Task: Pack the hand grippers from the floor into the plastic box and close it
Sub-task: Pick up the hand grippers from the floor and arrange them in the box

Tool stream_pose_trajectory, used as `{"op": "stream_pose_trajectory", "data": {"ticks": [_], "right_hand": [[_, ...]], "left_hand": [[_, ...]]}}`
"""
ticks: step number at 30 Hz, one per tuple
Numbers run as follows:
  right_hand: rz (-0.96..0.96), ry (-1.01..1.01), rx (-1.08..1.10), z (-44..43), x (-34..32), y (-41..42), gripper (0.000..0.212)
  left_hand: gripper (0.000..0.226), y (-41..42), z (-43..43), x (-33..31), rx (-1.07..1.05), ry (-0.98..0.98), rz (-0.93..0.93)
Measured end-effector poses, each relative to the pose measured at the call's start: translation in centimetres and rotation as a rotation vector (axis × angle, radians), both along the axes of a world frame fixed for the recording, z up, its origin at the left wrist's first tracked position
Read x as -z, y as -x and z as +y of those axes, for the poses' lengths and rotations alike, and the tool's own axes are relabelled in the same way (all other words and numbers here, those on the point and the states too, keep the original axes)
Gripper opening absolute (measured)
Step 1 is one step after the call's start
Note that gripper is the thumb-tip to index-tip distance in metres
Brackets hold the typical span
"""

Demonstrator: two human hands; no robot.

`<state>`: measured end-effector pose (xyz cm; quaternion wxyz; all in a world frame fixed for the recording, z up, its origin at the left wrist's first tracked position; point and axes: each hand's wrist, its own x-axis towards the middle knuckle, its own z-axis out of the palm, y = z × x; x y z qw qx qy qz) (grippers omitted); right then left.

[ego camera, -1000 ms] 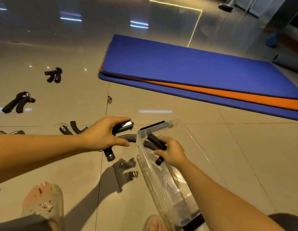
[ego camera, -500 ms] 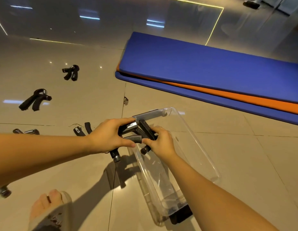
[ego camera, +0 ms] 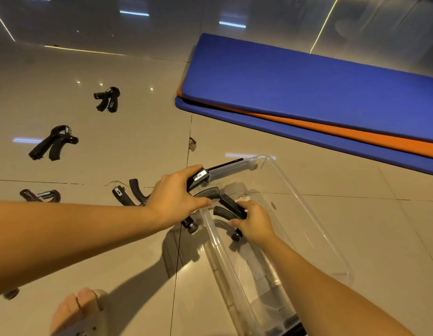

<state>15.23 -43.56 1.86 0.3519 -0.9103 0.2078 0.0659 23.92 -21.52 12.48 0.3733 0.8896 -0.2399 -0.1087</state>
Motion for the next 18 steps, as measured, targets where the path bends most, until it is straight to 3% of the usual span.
{"op": "stream_pose_trajectory", "data": {"ticks": [8,18], "right_hand": [[-0.15,-0.119,0.153,0.1,-0.6,0.1,0.048],[-0.15,-0.078,0.132,-1.7,-0.8,0.6,0.044]], "left_hand": [[0.088,-3.0,-4.4,-0.1,0.101,0.061,-0.005],[0.086,-7.0,-7.3,-0.3,0.379,-0.066,-0.051]]}}
